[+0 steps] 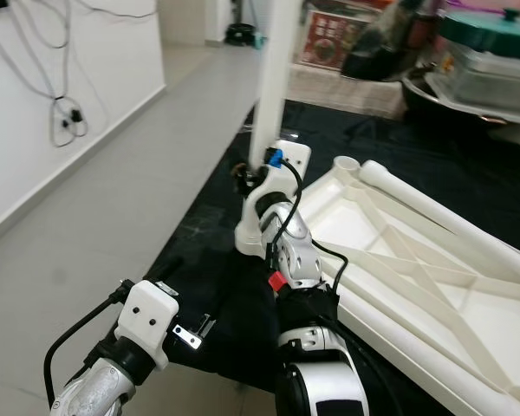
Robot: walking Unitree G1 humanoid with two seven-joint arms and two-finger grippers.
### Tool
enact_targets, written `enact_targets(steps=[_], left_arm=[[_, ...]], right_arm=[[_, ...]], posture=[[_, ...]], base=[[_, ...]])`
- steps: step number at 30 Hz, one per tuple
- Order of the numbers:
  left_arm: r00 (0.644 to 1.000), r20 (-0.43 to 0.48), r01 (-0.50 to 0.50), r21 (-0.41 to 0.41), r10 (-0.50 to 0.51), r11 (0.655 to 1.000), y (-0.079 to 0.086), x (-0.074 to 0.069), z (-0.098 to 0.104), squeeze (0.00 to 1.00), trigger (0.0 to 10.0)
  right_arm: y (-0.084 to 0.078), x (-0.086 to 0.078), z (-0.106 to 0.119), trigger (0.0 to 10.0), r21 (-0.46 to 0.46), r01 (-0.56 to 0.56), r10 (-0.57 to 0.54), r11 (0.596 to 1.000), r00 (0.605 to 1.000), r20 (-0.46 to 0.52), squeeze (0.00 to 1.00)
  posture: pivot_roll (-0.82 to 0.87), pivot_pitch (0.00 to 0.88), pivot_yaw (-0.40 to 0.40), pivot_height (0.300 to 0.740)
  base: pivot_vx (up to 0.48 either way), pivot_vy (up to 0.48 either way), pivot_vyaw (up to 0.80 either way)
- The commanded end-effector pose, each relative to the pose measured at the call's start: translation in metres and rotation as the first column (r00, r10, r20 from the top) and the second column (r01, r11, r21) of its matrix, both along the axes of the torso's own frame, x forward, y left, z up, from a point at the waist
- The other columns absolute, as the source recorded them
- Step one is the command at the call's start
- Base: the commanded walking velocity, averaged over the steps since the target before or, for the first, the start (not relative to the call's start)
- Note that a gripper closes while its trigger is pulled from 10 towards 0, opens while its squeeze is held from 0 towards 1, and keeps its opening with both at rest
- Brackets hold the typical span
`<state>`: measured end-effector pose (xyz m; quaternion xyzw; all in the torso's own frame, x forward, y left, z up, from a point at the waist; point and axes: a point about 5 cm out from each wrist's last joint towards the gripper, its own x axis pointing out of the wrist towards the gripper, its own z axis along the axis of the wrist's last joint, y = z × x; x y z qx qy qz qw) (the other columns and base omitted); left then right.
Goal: Building children table
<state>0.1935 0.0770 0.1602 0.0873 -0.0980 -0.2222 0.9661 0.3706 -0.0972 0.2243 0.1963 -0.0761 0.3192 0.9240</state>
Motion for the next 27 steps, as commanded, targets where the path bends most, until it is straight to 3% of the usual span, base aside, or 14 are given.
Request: enact_targets(steps=[1, 2, 4, 5, 6, 7, 8, 10, 12, 13, 15, 18, 23, 27], left_arm=[[1.000, -0.002, -0.001, 0.012, 0.001, 1.000, 0.000, -0.001, -0.002, 0.00, 10.0], [1.000, -0.002, -0.001, 0.012, 0.001, 1.000, 0.000, -0.001, -0.002, 0.00, 10.0], [1.000, -0.001, -0.001, 0.011, 0.001, 1.000, 0.000, -0.001, -0.002, 0.00, 10.0], [1.000, -0.001, -0.001, 0.011, 0.001, 1.000, 0.000, -0.001, -0.002, 0.00, 10.0], [1.000, 0.001, -0.002, 0.011, 0.002, 1.000, 0.000, -0.001, -0.002, 0.00, 10.0], [1.000, 0.001, -0.002, 0.011, 0.002, 1.000, 0.000, -0.001, -0.002, 0.00, 10.0], [1.000, 0.001, -0.002, 0.012, 0.002, 1.000, 0.000, -0.001, -0.002, 0.00, 10.0], [1.000, 0.002, -0.003, 0.012, 0.003, 1.000, 0.000, -0.001, -0.002, 0.00, 10.0], [1.000, 0.003, -0.004, 0.011, 0.004, 1.000, 0.000, -0.001, -0.001, 0.00, 10.0], [1.000, 0.004, -0.004, 0.012, 0.004, 1.000, 0.000, -0.001, -0.001, 0.00, 10.0], [1.000, 0.005, -0.005, 0.013, 0.004, 1.000, 0.000, -0.001, -0.001, 0.00, 10.0], [1.000, 0.005, -0.006, 0.013, 0.006, 1.000, 0.000, -0.001, -0.001, 0.00, 10.0], [1.000, 0.004, -0.008, 0.013, 0.007, 1.000, 0.001, -0.001, -0.002, 0.00, 10.0], [1.000, 0.002, -0.004, 0.012, 0.004, 1.000, 0.000, -0.002, -0.002, 0.00, 10.0]], right_arm=[[0.016, -0.009, 0.004, 10.0, 0.015, -0.253, 0.252, 0.967, 0.967, 0.022, 0.00], [0.016, -0.009, 0.004, 10.0, 0.015, -0.253, 0.252, 0.967, 0.967, 0.022, 0.00], [0.011, -0.022, 0.002, 10.0, -0.011, -0.518, 0.518, 0.855, 0.855, 0.037, 0.00], [0.011, -0.022, 0.002, 10.0, -0.011, -0.518, 0.518, 0.855, 0.855, 0.037, 0.00], [0.009, -0.029, 0.000, 10.0, -0.014, -0.635, 0.635, 0.772, 0.771, 0.038, 0.00], [0.009, -0.029, 0.000, 10.0, -0.014, -0.635, 0.635, 0.772, 0.771, 0.038, 0.00], [0.008, -0.033, -0.001, 10.0, -0.014, -0.704, 0.704, 0.710, 0.709, 0.045, 0.00], [0.010, -0.033, -0.006, 10.0, -0.034, -0.747, 0.748, 0.664, 0.663, 0.033, 0.00], [0.016, -0.030, -0.011, 10.0, -0.061, -0.750, 0.752, 0.658, 0.659, 0.013, 0.00], [0.021, -0.026, -0.015, 0.0, -0.102, -0.741, 0.744, 0.664, 0.668, -0.007, 0.00], [0.024, -0.024, -0.017, 0.0, -0.128, -0.735, 0.739, 0.666, 0.674, -0.020, 0.00], [0.027, -0.016, -0.018, 0.0, -0.169, -0.655, 0.661, 0.736, 0.750, -0.025, 0.00], [0.023, -0.012, -0.011, 0.0, -0.146, -0.572, 0.580, 0.807, 0.815, 0.018, 0.00], [0.019, -0.004, -0.007, 0.0, -0.160, -0.394, 0.404, 0.905, 0.914, 0.029, 0.00]], posture=[[0.13, 0.055, -0.076, 0.740], [0.13, 0.055, -0.076, 0.740], [0.14, 0.051, -0.078, 0.740], [0.14, 0.051, -0.078, 0.740], [0.14, 0.048, -0.078, 0.740], [0.14, 0.048, -0.078, 0.740], [0.14, 0.048, -0.078, 0.740], [0.14, 0.044, -0.080, 0.740], [0.14, 0.042, -0.079, 0.740], [0.15, 0.041, -0.081, 0.740], [0.15, 0.039, -0.081, 0.740], [0.15, 0.037, -0.080, 0.740], [0.14, 0.037, -0.076, 0.740], [0.14, 0.044, -0.077, 0.740]], base=[[0.000, 0.000, 0.00], [0.000, 0.000, 0.00], [0.000, 0.000, 0.00], [0.000, 0.000, 0.00], [0.000, 0.000, 0.00], [0.000, 0.000, 0.00], [0.000, 0.000, 0.00], [0.000, 0.000, 0.00], [0.000, 0.000, 0.00], [0.000, 0.000, 0.00], [0.000, 0.000, 0.00], [0.000, 0.000, 0.00], [0.000, 0.000, 0.00], [0.000, 0.000, 0.00]])
